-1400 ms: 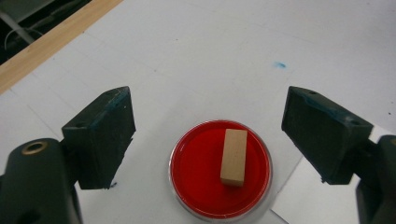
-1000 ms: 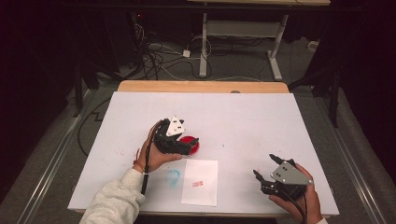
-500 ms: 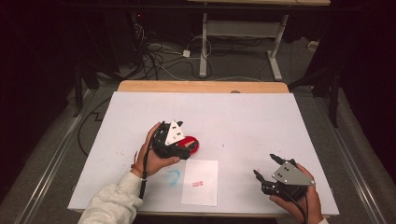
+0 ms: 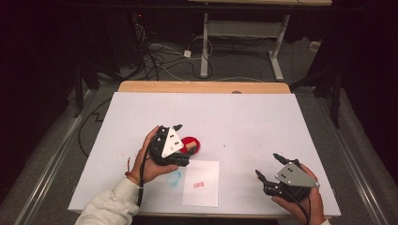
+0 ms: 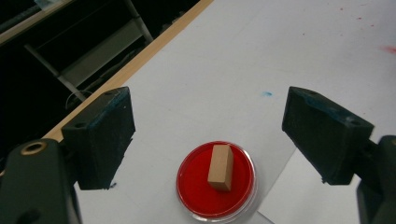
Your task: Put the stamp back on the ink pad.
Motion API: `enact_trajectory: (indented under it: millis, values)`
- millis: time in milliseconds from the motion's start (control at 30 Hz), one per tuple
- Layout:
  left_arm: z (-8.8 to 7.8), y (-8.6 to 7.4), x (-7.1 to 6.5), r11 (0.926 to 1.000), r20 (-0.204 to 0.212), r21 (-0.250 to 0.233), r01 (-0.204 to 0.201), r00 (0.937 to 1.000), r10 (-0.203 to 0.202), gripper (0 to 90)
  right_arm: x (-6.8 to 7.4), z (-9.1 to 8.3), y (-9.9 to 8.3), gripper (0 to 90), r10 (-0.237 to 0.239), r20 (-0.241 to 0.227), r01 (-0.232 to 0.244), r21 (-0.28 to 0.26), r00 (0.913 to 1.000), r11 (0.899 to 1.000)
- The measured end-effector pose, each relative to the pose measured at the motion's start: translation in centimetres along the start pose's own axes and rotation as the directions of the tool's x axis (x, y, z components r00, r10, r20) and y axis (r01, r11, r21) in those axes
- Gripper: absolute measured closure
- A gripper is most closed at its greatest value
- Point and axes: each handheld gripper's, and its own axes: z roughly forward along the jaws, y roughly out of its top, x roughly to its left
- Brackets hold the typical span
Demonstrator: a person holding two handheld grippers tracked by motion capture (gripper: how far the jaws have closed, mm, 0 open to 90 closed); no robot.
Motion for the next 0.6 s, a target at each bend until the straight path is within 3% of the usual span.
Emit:
enact_trajectory:
  millis: [400, 600]
  values:
    - [-1.9, -1.1, -0.1, 0.9992, -0.024, -0.039, -0.012, 0.9997, 0.011, 16.7, 0.0, 0.0, 0.1, 19.7, 0.004, 0.020, -0.004, -0.013, 0.9998, 1.000]
    - [-2.3, -1.8, -0.1, 0.9993, -0.034, -0.031, -0.022, 0.9992, 0.021, 16.7, 0.1, 0.0, 0.1, 20.2, 0.002, 0.021, -0.001, -0.012, 0.9998, 1.000]
